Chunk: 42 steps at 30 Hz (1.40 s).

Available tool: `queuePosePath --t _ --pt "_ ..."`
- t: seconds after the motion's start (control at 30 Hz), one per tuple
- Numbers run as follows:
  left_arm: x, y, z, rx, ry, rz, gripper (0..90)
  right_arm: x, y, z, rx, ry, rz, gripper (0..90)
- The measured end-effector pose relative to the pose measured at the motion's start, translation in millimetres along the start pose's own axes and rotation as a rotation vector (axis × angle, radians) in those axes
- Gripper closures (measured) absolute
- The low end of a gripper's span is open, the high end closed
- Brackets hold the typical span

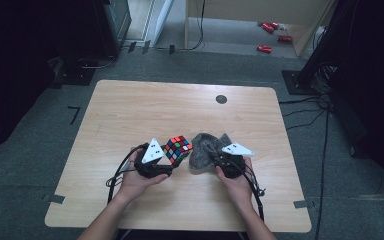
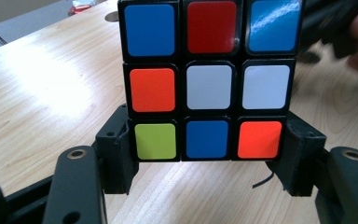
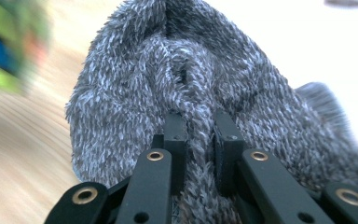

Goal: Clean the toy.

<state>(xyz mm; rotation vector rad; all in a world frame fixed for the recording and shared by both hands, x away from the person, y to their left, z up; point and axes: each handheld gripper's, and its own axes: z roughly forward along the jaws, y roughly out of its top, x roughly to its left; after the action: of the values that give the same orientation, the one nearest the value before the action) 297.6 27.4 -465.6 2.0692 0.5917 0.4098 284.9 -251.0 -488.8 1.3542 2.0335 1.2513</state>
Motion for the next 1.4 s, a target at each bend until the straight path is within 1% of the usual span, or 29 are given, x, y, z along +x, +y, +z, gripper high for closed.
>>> queuePosePath --t 0.03,0.07,0.1,0.13,0.17,0.2,0.23,0.27,0.37,0.43,0.47,0.53,0.6,0.67,0.73,0.8,0.87,0.93,1.03,1.07,1.1,1.17,1.2,1.23,1.3,1.37,1.4 --pt "-0.8 -0.2 0.9 0.005 0.001 0.004 35.1 4.5 4.7 -7.0 -0.041 0.014 -0.006 80.0" --pt "-2.3 -0.5 2.5 0.014 0.001 0.012 35.1 7.4 7.5 -11.5 -0.069 0.029 -0.005 80.0" --pt "-3.6 -0.6 3.8 0.021 0.002 0.02 35.1 12.5 11.8 -19.1 -0.115 0.053 -0.015 80.0" --pt "-5.3 -0.6 5.1 0.029 0.004 0.025 35.1 16.8 15.1 -24.6 -0.147 0.066 -0.026 79.9" --pt "-6.6 -0.3 6.1 0.04 0.005 0.036 35.1 21.6 18.0 -29.3 -0.169 0.086 -0.027 79.9" --pt "-10.2 0.1 8.1 0.058 0.014 0.061 35.2 25.0 20.1 -32.2 -0.182 0.103 -0.03 79.9" --pt "-12.7 0.4 9.4 0.067 0.017 0.077 35.1 30.9 22.8 -36.0 -0.202 0.133 -0.04 79.9" --pt "-15.8 1.0 11.0 0.076 0.017 0.09 35.2 34.6 24.2 -37.5 -0.212 0.148 -0.052 79.9" --pt "-24.3 2.9 14.6 0.089 0.003 0.121 35.2 48.0 27.0 -40.4 -0.221 0.203 -0.086 80.0" --pt "-26.9 3.3 15.8 0.094 -0.002 0.13 35.1 52.0 27.8 -41.0 -0.226 0.253 -0.07 80.1" --pt "-27.5 3.6 15.4 0.092 -0.003 0.13 35.1 52.1 28.0 -40.8 -0.223 0.267 -0.059 80.1" --pt "-28.5 4.9 13.5 0.079 -0.004 0.129 35.2 49.0 27.2 -39.3 -0.223 0.281 -0.039 80.2" --pt "-29.6 6.5 11.2 0.068 -0.009 0.133 35.2 42.8 25.5 -37.4 -0.223 0.285 -0.003 80.3" --pt "-30.2 7.5 10.3 0.066 -0.01 0.134 35.2 37.0 23.8 -35.1 -0.213 0.259 0.018 80.4" --pt "-29.2 7.5 10.2 0.063 -0.015 0.127 35.2 33.7 22.2 -33.4 -0.201 0.233 0.019 80.3" --pt "-27.8 7.3 10.4 0.064 -0.016 0.12 35.2 33.6 21.7 -32.7 -0.188 0.209 0.003 80.3" --pt "-26.9 7.0 10.8 0.068 -0.017 0.118 35.2 35.4 22.1 -33.1 -0.185 0.198 -0.01 80.2" --pt "-27.5 6.9 12.3 0.077 -0.006 0.117 35.2 40.0 24.1 -36.8 -0.188 0.203 -0.023 80.2" --pt "-29.6 6.7 13.2 0.084 -0.01 0.128 35.2 51.3 27.7 -42.4 -0.206 0.22 -0.065 80.0" --pt "-30.4 7.3 12.2 0.078 -0.009 0.132 35.2 54.3 28.8 -43.1 -0.209 0.214 -0.081 80.0" --pt "-30.6 7.8 11.3 0.072 -0.009 0.13 35.2 55.2 29.5 -43.2 -0.207 0.205 -0.084 79.9" --pt "-29.6 8.9 8.8 0.059 -0.021 0.118 35.2 50.5 28.6 -41.3 -0.206 0.192 -0.068 79.9" --pt "-28.6 9.6 7.3 0.051 -0.025 0.112 35.2 46.3 27.1 -39.1 -0.199 0.175 -0.055 79.9" --pt "-28.0 10.0 6.6 0.051 -0.027 0.109 35.2 40.2 24.6 -36.6 -0.185 0.16 -0.028 79.9" --pt "-26.6 10.2 5.9 0.048 -0.031 0.103 35.2 33.7 22.2 -34.3 -0.172 0.162 0.01 79.9" --pt "-26.1 10.2 6.3 0.046 -0.036 0.096 35.3 32.4 22.3 -34.5 -0.17 0.174 0.014 79.8" --pt "-26.0 10.4 6.6 0.046 -0.036 0.096 35.2 34.8 23.7 -35.9 -0.175 0.18 0.013 79.8"
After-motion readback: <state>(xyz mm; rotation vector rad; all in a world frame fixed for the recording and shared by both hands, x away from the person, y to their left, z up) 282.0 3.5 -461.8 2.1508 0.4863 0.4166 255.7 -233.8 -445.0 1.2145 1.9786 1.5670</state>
